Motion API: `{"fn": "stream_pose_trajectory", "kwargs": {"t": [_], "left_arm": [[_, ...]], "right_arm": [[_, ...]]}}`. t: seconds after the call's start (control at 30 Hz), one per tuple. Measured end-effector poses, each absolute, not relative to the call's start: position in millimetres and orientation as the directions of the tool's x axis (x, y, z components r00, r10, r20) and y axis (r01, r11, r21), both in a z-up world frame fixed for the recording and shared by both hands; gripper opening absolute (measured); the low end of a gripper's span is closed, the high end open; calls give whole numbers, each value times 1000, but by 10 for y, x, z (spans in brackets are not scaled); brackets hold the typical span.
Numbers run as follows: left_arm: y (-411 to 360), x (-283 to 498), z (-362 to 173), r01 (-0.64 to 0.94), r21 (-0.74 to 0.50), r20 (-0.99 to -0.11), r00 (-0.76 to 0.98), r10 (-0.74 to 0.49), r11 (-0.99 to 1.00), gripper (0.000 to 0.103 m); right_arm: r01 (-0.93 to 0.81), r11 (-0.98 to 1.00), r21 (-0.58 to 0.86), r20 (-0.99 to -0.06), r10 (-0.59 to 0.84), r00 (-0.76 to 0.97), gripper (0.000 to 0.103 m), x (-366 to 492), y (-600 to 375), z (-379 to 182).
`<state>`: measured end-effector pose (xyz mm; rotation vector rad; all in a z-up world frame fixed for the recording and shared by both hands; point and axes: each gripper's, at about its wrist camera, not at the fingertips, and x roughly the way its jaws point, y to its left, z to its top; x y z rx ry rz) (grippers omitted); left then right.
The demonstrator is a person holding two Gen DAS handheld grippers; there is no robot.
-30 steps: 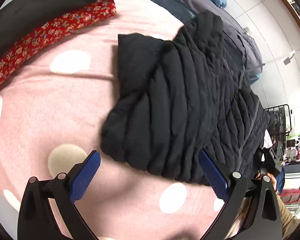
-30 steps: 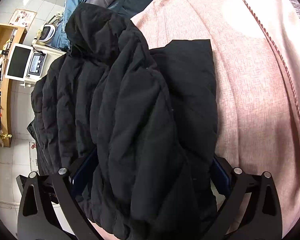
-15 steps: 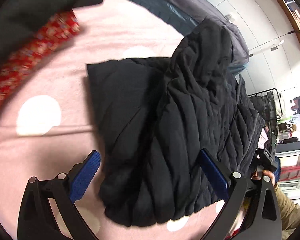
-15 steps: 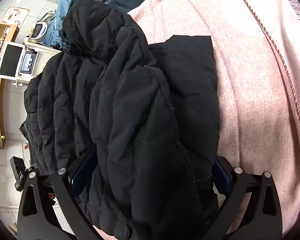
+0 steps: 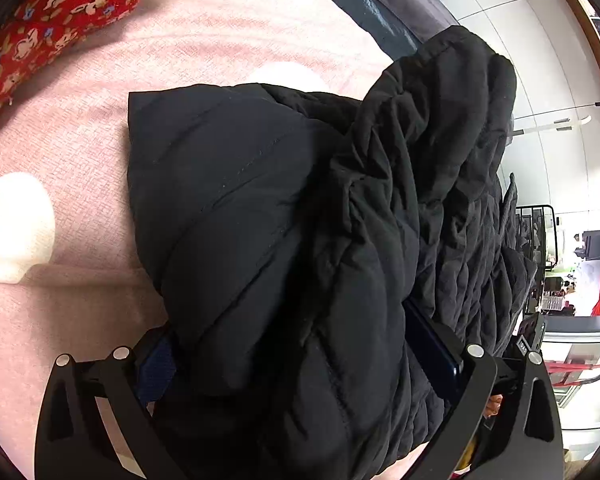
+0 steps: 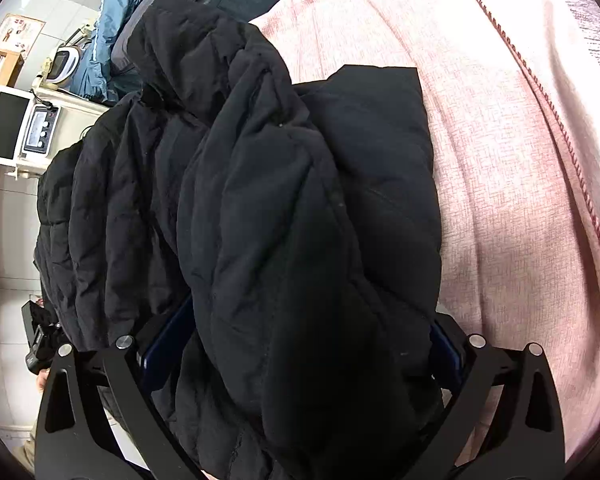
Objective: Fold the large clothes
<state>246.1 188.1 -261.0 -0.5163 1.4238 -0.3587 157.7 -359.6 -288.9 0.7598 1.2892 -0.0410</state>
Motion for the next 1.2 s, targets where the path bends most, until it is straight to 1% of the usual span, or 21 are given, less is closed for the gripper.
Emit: {"fn": "stream_pose_trajectory", "kwargs": {"t": [0.03,0.07,0.1,0.17,0.2,0.27,0.3,0.33,0.37,0.5,0.57,0.7,0.8,0.9,1.03,1.13,1.2], "left_arm": [[1854,2464,-2606,-71,-541,-838,128,-531,838,95],[1852,2448,-2594,-71,-545,-835,134,-533,835,90],[1845,2423,-2559,-70,-547,-833,144,-534,834,86],[1794,2354,-2501,-58,-546,-832,155,-533,836,69],[1779,2320,-2439,-45,-544,-832,163,-531,838,65],[1778,2262,-2322,-25,-544,-829,174,-532,839,48],[1771,2230,-2255,-17,-549,-824,180,-538,835,44],[1777,2206,-2194,-9,-556,-817,186,-545,831,39],[1781,2158,-2098,5,-568,-806,200,-557,823,34],[1727,1929,-1721,68,-609,-759,240,-605,791,28],[1655,1797,-1503,117,-602,-751,252,-610,790,27],[1526,1522,-1121,186,-589,-742,263,-617,787,26],[1493,1374,-881,209,-609,-715,272,-644,765,25],[1307,1306,-592,267,-619,-688,270,-674,739,25],[757,1218,-129,420,-600,-649,242,-721,681,24],[184,1155,253,549,-591,-596,197,-778,591,24],[-248,1100,484,629,-584,-556,152,-818,513,25]], "right_arm": [[435,771,465,-882,359,306,91,1576,-3570,-2867],[435,776,457,-886,351,304,84,1574,-3544,-2846],[436,778,452,-888,345,304,79,1570,-3507,-2810],[443,779,444,-892,335,305,61,1556,-3452,-2751],[441,782,440,-893,329,307,56,1541,-3420,-2705],[429,795,429,-896,317,311,37,1498,-3377,-2606],[415,808,419,-899,305,314,33,1473,-3331,-2526],[402,819,410,-901,294,319,27,1449,-3294,-2457],[394,825,405,-901,288,325,24,1427,-3277,-2399],[355,828,435,-876,296,382,19,1278,-3173,-2036],[325,824,465,-851,313,422,18,1158,-3112,-1789],[266,852,450,-834,295,466,16,888,-2955,-1345],[272,837,475,-811,297,504,15,629,-2989,-1100],[274,836,476,-792,271,547,15,352,-3116,-868],[291,842,454,-766,203,610,14,-100,-3355,-480],[325,843,429,-729,110,676,14,-495,-3634,-102],[368,836,407,-695,22,719,14,-823,-3894,212]]}}
